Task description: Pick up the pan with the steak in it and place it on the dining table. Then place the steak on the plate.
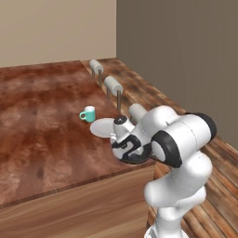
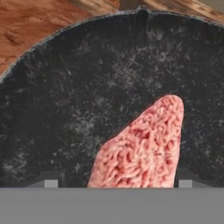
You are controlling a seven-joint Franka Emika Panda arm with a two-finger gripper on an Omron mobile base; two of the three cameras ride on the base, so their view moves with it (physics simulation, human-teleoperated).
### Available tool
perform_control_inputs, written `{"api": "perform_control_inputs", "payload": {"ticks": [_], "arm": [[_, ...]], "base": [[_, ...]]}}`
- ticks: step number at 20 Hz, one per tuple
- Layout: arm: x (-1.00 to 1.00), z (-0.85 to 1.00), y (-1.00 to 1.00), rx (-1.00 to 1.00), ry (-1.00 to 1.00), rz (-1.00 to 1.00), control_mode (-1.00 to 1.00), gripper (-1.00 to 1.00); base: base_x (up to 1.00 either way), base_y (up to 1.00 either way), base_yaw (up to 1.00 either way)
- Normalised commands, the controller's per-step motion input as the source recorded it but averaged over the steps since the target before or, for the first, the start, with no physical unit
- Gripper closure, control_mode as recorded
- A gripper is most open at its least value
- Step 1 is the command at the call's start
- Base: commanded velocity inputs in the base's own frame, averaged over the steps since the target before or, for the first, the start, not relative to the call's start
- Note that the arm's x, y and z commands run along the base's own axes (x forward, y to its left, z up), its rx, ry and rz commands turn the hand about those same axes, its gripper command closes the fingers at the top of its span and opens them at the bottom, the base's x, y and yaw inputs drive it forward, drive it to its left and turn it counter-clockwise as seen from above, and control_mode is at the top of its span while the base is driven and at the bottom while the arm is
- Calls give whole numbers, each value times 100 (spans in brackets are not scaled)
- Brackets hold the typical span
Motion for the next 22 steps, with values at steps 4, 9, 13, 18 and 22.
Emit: {"api": "perform_control_inputs", "payload": {"ticks": [4, 9, 13, 18, 22], "arm": [[0, -9, 0, -1, 1, 0, -100, 100], [0, 7, 0, 1, 0, -2, -100, 100], [0, 44, 0, 4, 0, -5, -100, 100], [0, 64, 0, 4, 0, -4, -100, 100], [19, 57, 0, 4, 1, -4, -100, 100]], "base": [[0, 0, 0], [0, 0, 0], [0, 0, 0], [0, 0, 0], [0, 0, 0]]}}
